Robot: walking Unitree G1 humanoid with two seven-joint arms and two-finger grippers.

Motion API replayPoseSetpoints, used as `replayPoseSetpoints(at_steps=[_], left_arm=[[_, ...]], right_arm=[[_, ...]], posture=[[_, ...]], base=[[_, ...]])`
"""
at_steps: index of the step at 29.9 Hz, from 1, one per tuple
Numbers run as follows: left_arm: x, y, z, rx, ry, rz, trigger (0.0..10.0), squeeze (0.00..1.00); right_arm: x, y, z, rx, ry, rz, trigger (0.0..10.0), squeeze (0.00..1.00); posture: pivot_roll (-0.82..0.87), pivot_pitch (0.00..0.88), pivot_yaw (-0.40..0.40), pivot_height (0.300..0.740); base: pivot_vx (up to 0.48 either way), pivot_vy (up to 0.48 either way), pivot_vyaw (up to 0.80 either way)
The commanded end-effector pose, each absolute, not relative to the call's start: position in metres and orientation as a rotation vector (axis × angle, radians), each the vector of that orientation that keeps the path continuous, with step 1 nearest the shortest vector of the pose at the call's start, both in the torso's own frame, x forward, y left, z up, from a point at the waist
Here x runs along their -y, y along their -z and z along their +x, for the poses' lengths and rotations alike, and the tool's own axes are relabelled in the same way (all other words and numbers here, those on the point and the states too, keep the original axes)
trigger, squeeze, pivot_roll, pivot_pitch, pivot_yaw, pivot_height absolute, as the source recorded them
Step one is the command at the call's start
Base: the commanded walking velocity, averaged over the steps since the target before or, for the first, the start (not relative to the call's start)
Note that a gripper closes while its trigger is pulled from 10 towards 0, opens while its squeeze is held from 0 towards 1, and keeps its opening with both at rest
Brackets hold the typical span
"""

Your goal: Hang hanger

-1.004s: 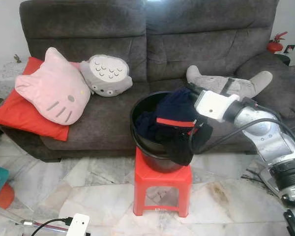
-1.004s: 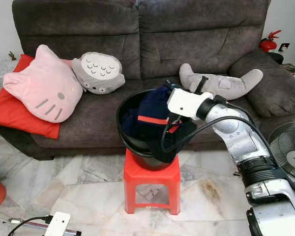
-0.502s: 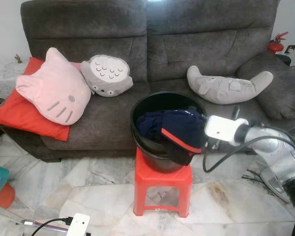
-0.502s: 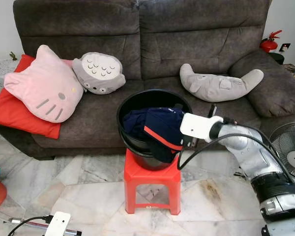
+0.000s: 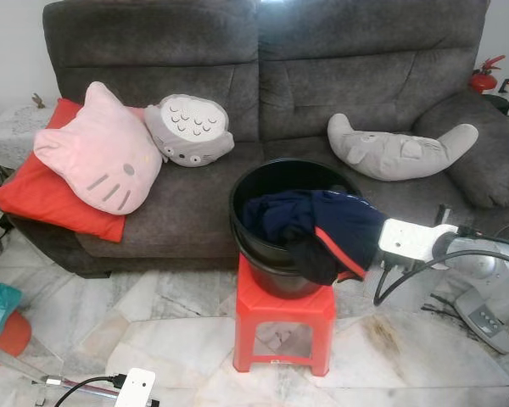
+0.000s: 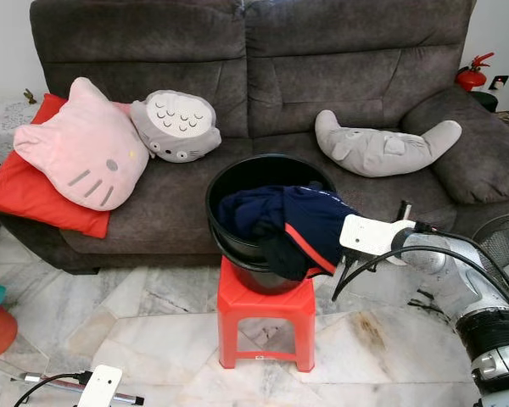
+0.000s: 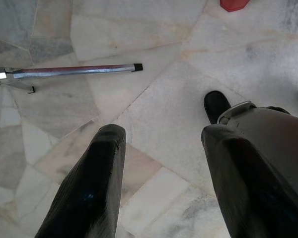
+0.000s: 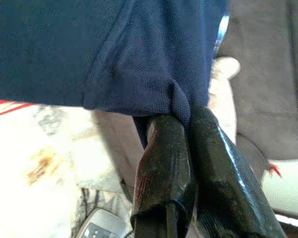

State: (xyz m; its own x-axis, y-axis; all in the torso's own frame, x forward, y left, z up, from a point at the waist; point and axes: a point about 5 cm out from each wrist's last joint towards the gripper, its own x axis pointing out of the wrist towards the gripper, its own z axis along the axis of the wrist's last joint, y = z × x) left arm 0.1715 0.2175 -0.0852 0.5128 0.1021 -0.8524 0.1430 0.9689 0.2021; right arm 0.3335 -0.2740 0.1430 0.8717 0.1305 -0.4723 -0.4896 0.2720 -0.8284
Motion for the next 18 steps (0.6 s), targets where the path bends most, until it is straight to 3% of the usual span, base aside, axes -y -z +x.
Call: replayPoseSetpoints(at_steps=[1, 2, 3, 9, 15, 16, 18], left_arm=[[-0.221, 0.085, 0.17, -1.039, 0.028, 0.277, 10.0, 0.0], [-0.221, 0.085, 0.17, -1.039, 0.028, 0.277, 10.0, 0.0], [-0.22, 0.085, 0.17, -1.039, 0.028, 0.277, 10.0, 0.0], [-0.22, 0.085, 0.17, -1.04, 0.026, 0.272, 10.0, 0.0], [-0.22, 0.086, 0.17, -1.043, 0.031, 0.273, 10.0, 0.0], [-0.22, 0.086, 0.169, -1.043, 0.032, 0.273, 10.0, 0.0], [-0.22, 0.086, 0.169, -1.044, 0.032, 0.273, 10.0, 0.0]], right_arm=[[0.278, -0.149, 0.337, -0.315, -0.356, -1.208, 0.0, 0.0], [0.278, -0.149, 0.338, -0.308, -0.334, -1.214, 0.0, 0.0], [0.279, -0.151, 0.341, -0.292, -0.271, -1.182, 10.0, 0.0], [0.265, -0.155, 0.345, -0.17, -0.198, -1.041, 10.0, 0.0], [0.261, -0.14, 0.338, -0.186, -0.219, -0.963, 10.0, 0.0], [0.261, -0.139, 0.337, -0.189, -0.212, -0.951, 10.0, 0.98], [0.261, -0.136, 0.336, -0.192, -0.205, -0.936, 10.0, 1.0]], posture=[[-0.19, 0.0, 0.08, 0.74], [-0.19, 0.0, 0.079, 0.74], [-0.18, 0.0, 0.078, 0.74], [-0.18, 0.0, 0.075, 0.74], [-0.18, 0.0, 0.077, 0.74], [-0.18, 0.0, 0.077, 0.74], [-0.18, 0.0, 0.077, 0.74]], base=[[0.0, 0.0, 0.0], [0.0, 0.0, 0.0], [0.0, 0.0, 0.0], [0.0, 0.0, 0.0], [0.0, 0.0, 0.0], [0.0, 0.0, 0.0], [0.0, 0.0, 0.0]])
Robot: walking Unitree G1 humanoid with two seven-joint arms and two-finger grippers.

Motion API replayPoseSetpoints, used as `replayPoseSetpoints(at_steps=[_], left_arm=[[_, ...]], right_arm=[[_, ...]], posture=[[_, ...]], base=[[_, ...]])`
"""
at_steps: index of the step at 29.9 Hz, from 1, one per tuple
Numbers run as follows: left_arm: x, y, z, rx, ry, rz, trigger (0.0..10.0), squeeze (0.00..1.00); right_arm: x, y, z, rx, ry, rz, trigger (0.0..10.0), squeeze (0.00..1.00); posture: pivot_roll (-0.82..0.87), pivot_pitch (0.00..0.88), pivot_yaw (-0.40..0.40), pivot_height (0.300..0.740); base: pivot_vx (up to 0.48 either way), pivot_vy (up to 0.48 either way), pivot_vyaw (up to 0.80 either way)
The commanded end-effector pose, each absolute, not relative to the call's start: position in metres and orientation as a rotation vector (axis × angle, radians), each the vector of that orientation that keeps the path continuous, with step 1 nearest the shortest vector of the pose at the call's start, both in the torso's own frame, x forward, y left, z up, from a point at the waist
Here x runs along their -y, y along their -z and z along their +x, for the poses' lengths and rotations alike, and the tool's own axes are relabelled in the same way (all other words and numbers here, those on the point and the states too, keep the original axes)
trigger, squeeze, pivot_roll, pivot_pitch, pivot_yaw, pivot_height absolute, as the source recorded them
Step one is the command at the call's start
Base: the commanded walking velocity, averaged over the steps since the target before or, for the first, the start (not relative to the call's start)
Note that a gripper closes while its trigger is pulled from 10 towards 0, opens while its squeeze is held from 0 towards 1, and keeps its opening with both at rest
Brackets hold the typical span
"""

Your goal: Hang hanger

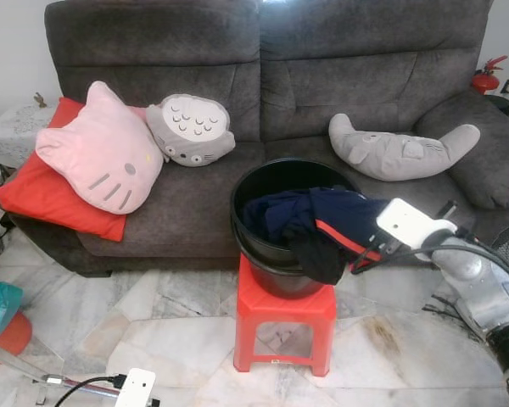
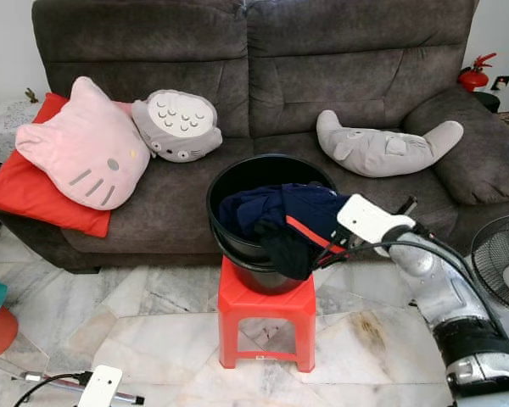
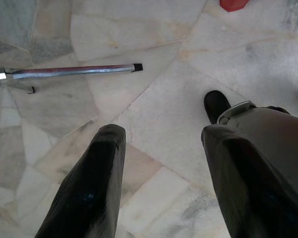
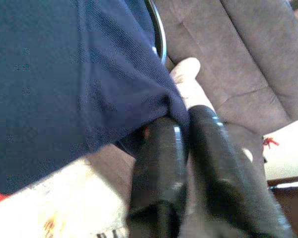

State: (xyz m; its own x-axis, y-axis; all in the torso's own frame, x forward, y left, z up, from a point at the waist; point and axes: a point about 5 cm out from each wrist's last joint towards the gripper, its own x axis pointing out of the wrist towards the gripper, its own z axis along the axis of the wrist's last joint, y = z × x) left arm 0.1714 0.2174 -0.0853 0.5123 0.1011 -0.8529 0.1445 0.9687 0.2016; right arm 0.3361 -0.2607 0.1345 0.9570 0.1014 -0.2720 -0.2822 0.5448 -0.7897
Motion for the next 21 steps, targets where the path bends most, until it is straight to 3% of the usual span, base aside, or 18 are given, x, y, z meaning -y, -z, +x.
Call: replayPoseSetpoints(at_steps=[1, 12, 21], left_arm=[[-0.22, 0.086, 0.169, -1.044, 0.032, 0.273, 10.0, 0.0], [-0.221, 0.085, 0.169, -1.044, 0.033, 0.275, 10.0, 0.0], [-0.222, 0.085, 0.171, -1.039, 0.033, 0.294, 10.0, 0.0]], right_arm=[[0.261, -0.135, 0.336, -0.191, -0.205, -0.938, 10.0, 1.0], [0.255, -0.126, 0.324, -0.127, -0.129, -0.883, 10.0, 1.0], [0.21, -0.114, 0.281, 0.123, -0.168, -0.714, 10.0, 1.0]], posture=[[-0.18, 0.0, 0.077, 0.74], [-0.19, 0.0, 0.077, 0.74], [-0.21, 0.0, 0.087, 0.74]], base=[[0.0, 0.0, 0.0], [0.0, 0.0, 0.0], [0.0, 0.0, 0.0]])
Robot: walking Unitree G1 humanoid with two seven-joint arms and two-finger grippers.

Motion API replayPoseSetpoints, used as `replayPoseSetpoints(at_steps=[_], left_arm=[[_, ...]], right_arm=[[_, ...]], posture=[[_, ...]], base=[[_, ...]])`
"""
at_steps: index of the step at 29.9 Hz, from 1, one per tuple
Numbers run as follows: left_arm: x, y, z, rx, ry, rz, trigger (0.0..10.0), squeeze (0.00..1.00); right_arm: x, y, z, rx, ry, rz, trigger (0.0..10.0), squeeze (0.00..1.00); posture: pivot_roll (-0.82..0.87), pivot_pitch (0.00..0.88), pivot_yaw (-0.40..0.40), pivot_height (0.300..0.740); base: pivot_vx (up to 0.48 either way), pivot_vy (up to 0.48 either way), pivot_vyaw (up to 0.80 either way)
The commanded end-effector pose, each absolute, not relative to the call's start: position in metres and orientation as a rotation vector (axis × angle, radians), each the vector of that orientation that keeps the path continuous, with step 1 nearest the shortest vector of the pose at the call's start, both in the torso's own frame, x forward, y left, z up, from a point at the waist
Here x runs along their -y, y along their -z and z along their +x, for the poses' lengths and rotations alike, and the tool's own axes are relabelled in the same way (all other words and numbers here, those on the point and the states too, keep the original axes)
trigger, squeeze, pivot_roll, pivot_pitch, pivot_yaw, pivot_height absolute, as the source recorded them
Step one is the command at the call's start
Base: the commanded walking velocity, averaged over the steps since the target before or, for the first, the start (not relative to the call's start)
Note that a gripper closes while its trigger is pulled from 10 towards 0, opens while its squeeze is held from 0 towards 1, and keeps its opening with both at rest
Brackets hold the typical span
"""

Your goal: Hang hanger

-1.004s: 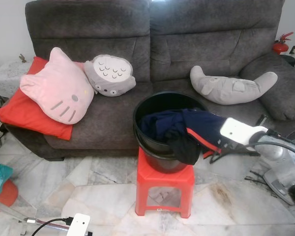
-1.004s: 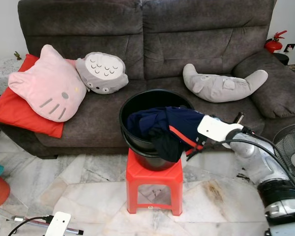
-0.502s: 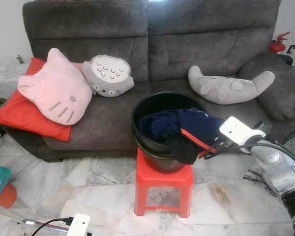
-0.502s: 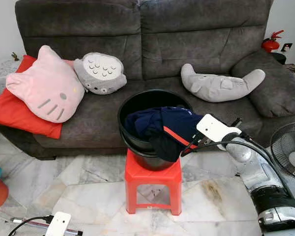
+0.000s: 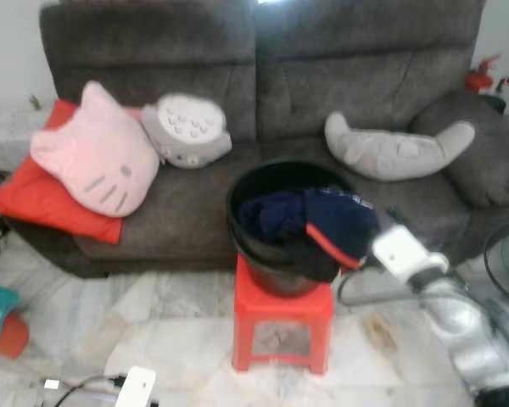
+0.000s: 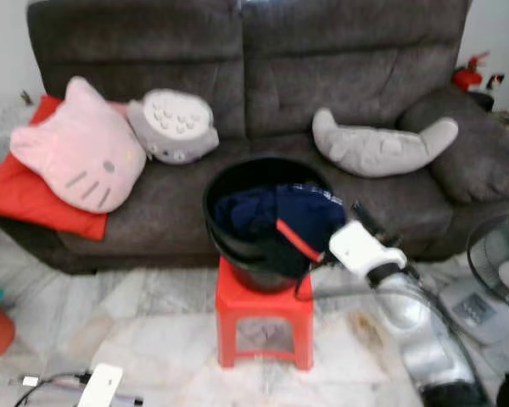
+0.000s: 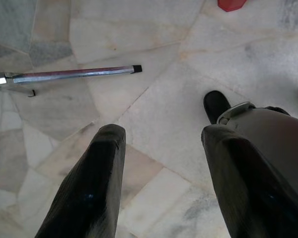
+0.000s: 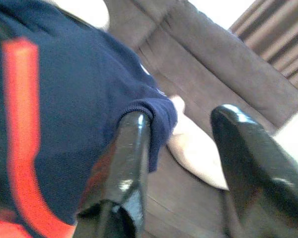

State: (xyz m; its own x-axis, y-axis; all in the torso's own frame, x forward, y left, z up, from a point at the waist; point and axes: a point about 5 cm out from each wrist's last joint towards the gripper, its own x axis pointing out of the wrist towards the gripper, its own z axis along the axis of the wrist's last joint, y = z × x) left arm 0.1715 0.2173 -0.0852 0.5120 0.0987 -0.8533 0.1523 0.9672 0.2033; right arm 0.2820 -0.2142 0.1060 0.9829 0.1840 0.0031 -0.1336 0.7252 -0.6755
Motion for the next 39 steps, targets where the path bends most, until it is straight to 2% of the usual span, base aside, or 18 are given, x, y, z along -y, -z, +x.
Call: replayPoseSetpoints(at_steps=[1, 4, 10, 12, 15, 17, 18, 19, 20, 23, 26, 30, 39], left_arm=[[-0.222, 0.085, 0.171, -1.039, 0.033, 0.293, 10.0, 0.0], [-0.221, 0.085, 0.171, -1.039, 0.034, 0.292, 10.0, 0.0], [-0.221, 0.084, 0.171, -1.038, 0.03, 0.288, 10.0, 0.0], [-0.221, 0.084, 0.172, -1.037, 0.027, 0.287, 10.0, 0.0], [-0.221, 0.084, 0.172, -1.036, 0.027, 0.287, 10.0, 0.0], [-0.222, 0.084, 0.172, -1.035, 0.029, 0.29, 10.0, 0.0], [-0.222, 0.084, 0.173, -1.033, 0.03, 0.291, 10.0, 0.0], [-0.222, 0.084, 0.173, -1.033, 0.031, 0.292, 10.0, 0.0], [-0.222, 0.084, 0.173, -1.032, 0.03, 0.293, 10.0, 0.0], [-0.221, 0.083, 0.174, -1.029, 0.029, 0.296, 10.0, 0.0], [-0.221, 0.083, 0.175, -1.026, 0.028, 0.297, 10.0, 0.0], [-0.221, 0.082, 0.176, -1.021, 0.025, 0.297, 10.0, 0.0], [-0.221, 0.082, 0.177, -1.016, 0.016, 0.293, 10.0, 0.0]], right_arm=[[0.208, -0.111, 0.278, 0.114, -0.17, -0.697, 10.0, 1.0], [0.21, -0.101, 0.27, 0.072, -0.134, -0.677, 10.0, 1.0], [0.256, -0.091, 0.265, -0.029, 0.165, -0.626, 10.0, 1.0], [0.277, -0.095, 0.265, -0.044, 0.319, -0.505, 10.0, 1.0], [0.282, -0.094, 0.264, -0.055, 0.356, -0.452, 10.0, 1.0], [0.275, -0.088, 0.261, -0.052, 0.307, -0.447, 10.0, 1.0], [0.26, -0.082, 0.259, -0.04, 0.214, -0.433, 10.0, 0.29], [0.253, -0.079, 0.258, -0.035, 0.166, -0.42, 10.0, 0.29], [0.241, -0.073, 0.255, -0.036, 0.093, -0.447, 10.0, 0.0], [0.22, -0.05, 0.246, -0.096, -0.04, -0.481, 10.0, 0.0], [0.214, -0.025, 0.24, -0.206, -0.09, -0.507, 10.0, 0.0], [0.213, -0.004, 0.235, -0.298, -0.104, -0.515, 10.0, 0.0], [0.213, 0.004, 0.241, -0.317, -0.099, -0.542, 10.0, 0.0]], posture=[[-0.21, 0.0, 0.085, 0.74], [-0.2, 0.0, 0.084, 0.74], [-0.2, 0.0, 0.081, 0.74], [-0.2, 0.0, 0.081, 0.74], [-0.2, 0.0, 0.081, 0.74], [-0.21, 0.0, 0.083, 0.74], [-0.2, 0.0, 0.084, 0.74], [-0.2, 0.0, 0.084, 0.74], [-0.2, 0.0, 0.085, 0.74], [-0.21, 0.0, 0.087, 0.74], [-0.21, 0.0, 0.087, 0.74], [-0.2, 0.0, 0.085, 0.74], [-0.19, 0.0, 0.081, 0.74]], base=[[0.0, 0.0, 0.0], [0.0, 0.0, 0.0], [0.0, 0.0, 0.0], [0.0, 0.0, 0.0], [0.0, 0.0, 0.0], [0.0, 0.0, 0.0], [0.0, 0.0, 0.0], [0.0, 0.0, 0.0], [0.0, 0.0, 0.0], [0.0, 0.0, 0.0], [0.0, 0.0, 0.0], [0.0, 0.0, 0.0], [0.0, 0.0, 0.0]])
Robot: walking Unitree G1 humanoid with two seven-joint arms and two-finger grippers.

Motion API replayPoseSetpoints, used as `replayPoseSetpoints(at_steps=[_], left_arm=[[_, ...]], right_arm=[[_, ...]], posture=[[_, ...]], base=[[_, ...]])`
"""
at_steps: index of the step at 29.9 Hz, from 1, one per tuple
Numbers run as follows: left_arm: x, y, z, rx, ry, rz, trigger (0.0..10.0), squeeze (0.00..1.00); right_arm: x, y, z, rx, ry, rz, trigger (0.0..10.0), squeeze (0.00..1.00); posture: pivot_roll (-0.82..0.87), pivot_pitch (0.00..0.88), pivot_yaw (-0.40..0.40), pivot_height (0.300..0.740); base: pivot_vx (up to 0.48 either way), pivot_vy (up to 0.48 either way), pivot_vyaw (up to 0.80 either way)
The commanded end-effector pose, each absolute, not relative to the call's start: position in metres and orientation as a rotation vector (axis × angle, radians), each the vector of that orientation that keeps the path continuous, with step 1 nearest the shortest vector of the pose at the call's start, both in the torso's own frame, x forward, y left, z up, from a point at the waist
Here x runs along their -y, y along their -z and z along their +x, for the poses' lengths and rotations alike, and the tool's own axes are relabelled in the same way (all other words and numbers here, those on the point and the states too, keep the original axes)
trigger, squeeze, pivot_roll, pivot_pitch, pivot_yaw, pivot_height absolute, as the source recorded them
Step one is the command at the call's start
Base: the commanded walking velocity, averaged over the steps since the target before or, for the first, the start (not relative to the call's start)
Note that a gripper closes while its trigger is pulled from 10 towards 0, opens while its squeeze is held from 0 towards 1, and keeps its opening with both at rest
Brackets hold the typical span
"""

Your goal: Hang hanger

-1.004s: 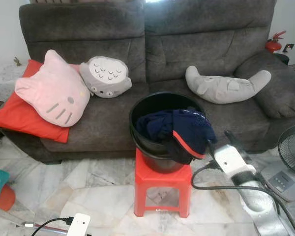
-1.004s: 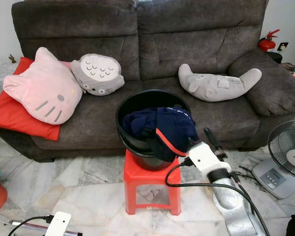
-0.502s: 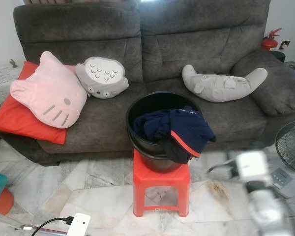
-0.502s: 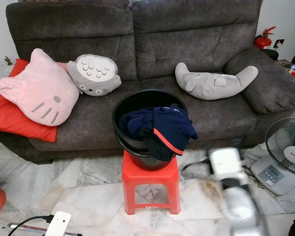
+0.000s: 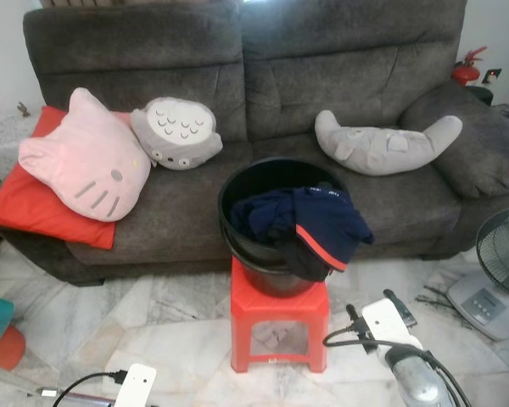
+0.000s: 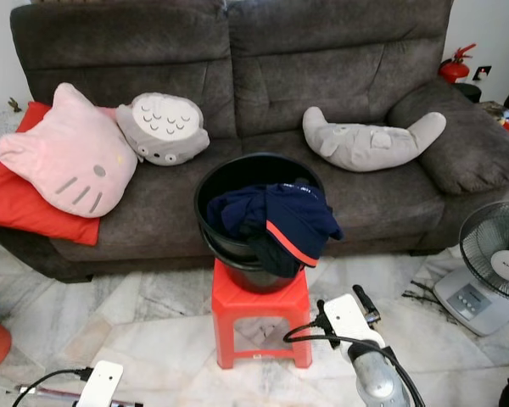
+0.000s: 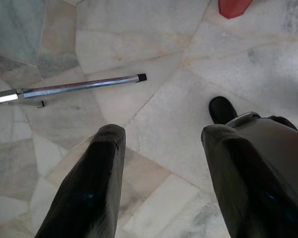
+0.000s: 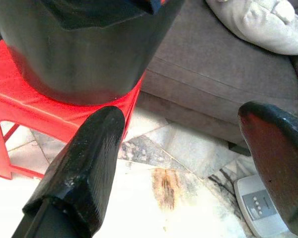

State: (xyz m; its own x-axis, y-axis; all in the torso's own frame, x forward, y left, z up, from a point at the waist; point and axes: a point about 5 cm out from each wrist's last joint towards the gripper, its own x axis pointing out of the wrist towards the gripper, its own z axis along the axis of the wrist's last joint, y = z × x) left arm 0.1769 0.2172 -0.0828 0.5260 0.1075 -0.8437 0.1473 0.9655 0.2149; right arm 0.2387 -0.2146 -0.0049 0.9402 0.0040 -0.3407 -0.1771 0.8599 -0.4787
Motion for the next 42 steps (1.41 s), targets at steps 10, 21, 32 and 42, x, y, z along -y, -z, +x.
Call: replayPoseSetpoints(at_steps=[10, 21, 32, 42], left_arm=[[-0.222, 0.082, 0.176, -1.014, 0.01, 0.298, 10.0, 0.0], [-0.222, 0.082, 0.176, -1.014, 0.009, 0.299, 10.0, 0.0], [-0.222, 0.082, 0.176, -1.012, 0.009, 0.303, 10.0, 0.0], [-0.223, 0.082, 0.176, -1.011, 0.006, 0.303, 10.0, 0.0]], right_arm=[[0.219, -0.013, 0.257, -0.16, 0.022, -0.624, 10.0, 0.0], [0.207, -0.001, 0.252, -0.194, -0.05, -0.572, 10.0, 0.0], [0.218, 0.004, 0.254, -0.267, 0.154, -0.18, 10.0, 0.0], [0.212, 0.011, 0.251, -0.294, 0.075, -0.109, 10.0, 0.0]], posture=[[-0.18, 0.0, 0.077, 0.74], [-0.19, 0.0, 0.081, 0.74], [-0.19, 0.0, 0.081, 0.74], [-0.18, 0.0, 0.082, 0.74]], base=[[0.0, 0.0, 0.0], [0.0, 0.0, 0.0], [0.0, 0.0, 0.0], [0.0, 0.0, 0.0]])
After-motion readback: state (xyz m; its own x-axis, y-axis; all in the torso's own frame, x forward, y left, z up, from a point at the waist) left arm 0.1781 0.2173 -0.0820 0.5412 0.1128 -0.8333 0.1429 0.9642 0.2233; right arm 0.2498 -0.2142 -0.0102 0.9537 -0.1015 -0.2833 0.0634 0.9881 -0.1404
